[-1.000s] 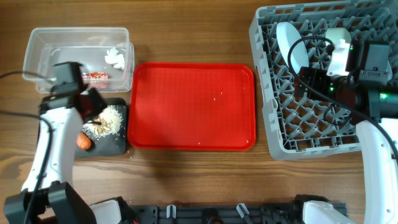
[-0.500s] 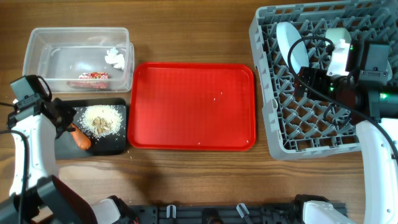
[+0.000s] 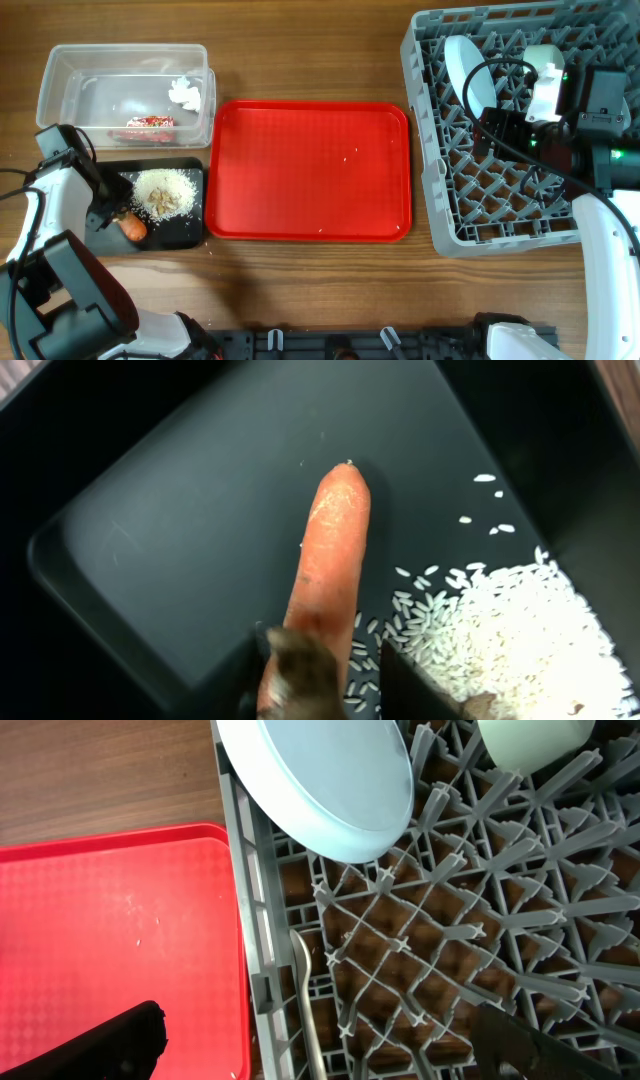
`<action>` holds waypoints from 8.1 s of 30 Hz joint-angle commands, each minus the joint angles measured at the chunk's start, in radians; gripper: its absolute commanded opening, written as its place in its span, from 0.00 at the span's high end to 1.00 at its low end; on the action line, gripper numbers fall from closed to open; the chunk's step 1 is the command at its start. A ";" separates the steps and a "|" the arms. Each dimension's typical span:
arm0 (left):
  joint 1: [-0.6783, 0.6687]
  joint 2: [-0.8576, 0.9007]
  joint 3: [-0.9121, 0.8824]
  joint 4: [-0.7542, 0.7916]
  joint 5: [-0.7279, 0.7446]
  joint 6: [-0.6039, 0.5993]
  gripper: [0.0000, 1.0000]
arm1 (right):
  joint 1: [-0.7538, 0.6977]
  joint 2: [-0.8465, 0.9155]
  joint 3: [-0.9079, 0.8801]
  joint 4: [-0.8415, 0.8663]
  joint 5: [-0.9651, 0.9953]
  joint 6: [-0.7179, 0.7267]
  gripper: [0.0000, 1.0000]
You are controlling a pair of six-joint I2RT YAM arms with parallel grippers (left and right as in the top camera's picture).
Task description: Sort waste into correct bins and load items into the dishwasher rack
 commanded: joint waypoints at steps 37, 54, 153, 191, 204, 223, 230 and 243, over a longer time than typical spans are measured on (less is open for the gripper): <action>-0.670 -0.269 0.052 -0.303 0.224 0.170 0.00 | 0.022 0.133 -0.001 -0.134 -0.199 -0.102 0.00; -0.672 -0.875 -0.189 -0.208 0.224 0.205 0.00 | 0.022 -0.373 -0.248 0.052 -0.084 -0.023 0.00; -0.672 -1.292 -0.250 -0.255 0.223 0.175 0.00 | 0.132 -1.273 -1.310 1.038 0.034 -0.021 0.00; -0.535 -1.601 -0.716 0.219 0.212 0.175 0.00 | 0.133 -1.273 -1.310 1.038 0.034 -0.020 0.00; -0.535 -1.657 -0.984 0.731 0.175 0.248 0.00 | 0.132 -1.273 -1.310 1.038 0.034 -0.021 0.00; -0.535 -1.657 -0.983 0.635 0.201 0.269 0.00 | 0.133 -1.272 -1.310 1.038 0.034 -0.021 0.00; -0.535 -1.657 -0.983 0.635 0.201 0.269 0.00 | 0.132 -1.273 -1.310 1.038 0.034 -0.021 0.00; -0.535 -1.657 -0.983 0.635 0.201 0.269 0.00 | 0.132 -1.260 -1.310 1.038 0.034 -0.021 0.00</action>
